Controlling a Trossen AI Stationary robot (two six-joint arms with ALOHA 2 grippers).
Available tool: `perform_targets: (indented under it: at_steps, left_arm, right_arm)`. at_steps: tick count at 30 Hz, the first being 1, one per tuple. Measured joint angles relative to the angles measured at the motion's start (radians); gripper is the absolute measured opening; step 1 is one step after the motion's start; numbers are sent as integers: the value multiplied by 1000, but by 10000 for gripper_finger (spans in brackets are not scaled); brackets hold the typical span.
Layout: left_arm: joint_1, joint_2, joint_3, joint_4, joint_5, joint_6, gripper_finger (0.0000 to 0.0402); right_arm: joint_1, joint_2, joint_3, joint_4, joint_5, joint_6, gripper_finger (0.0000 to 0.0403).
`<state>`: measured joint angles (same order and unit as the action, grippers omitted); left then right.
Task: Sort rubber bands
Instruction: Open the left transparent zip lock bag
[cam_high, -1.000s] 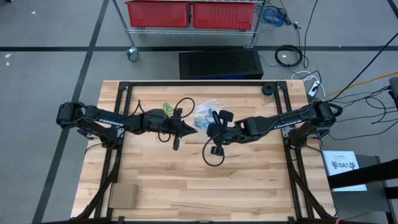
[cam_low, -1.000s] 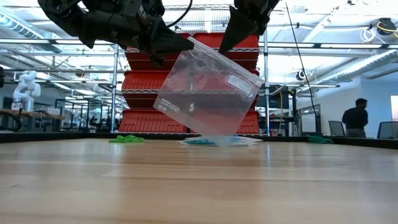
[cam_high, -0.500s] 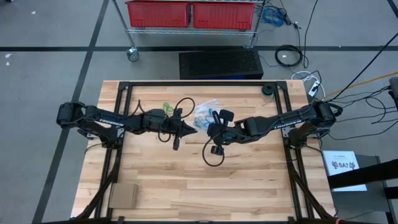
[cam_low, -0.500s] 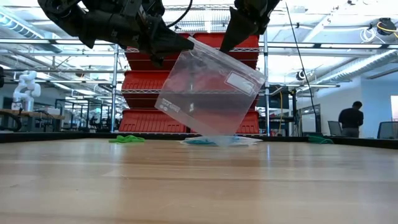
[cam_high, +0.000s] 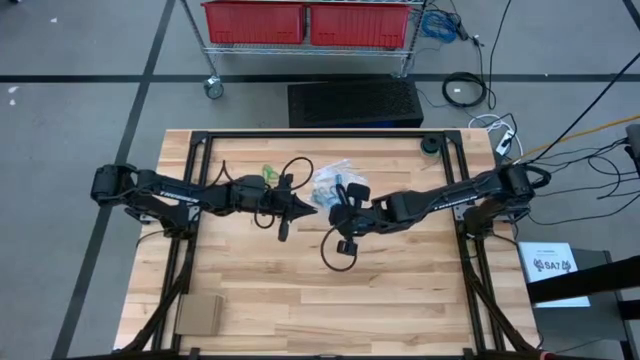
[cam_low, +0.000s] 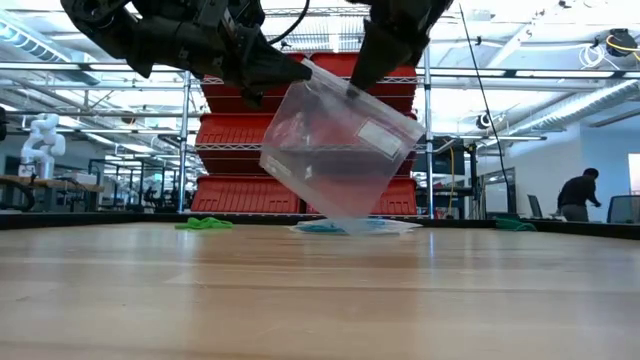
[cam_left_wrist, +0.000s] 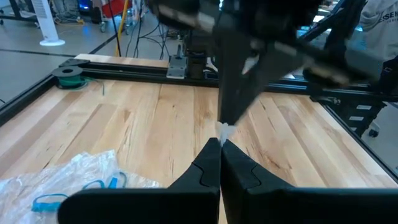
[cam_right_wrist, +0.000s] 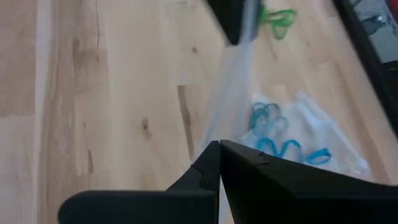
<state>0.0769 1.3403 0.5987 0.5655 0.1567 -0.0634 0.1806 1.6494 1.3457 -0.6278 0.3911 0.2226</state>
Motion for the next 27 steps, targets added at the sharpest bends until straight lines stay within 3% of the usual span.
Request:
perform_targets:
  at_steps: [7, 15, 21, 27]
  left_arm:
    - [0, 0, 0, 0, 0, 0, 0]
    - [-1, 0, 0, -3, 0, -2, 0]
    - [-10, 0, 0, -14, 0, -2, 0]
    - [-12, 0, 0, -33, -10, -2, 0]
  right_arm:
    - [-12, 64, 0, 55, -36, -24, 0]
    - [-25, 39, -4, 115, 56, 38, 0]
    - [-29, 41, -138, 319, -4, 5, 0]
    - [-23, 31, -301, 482, 7, 74, 0]
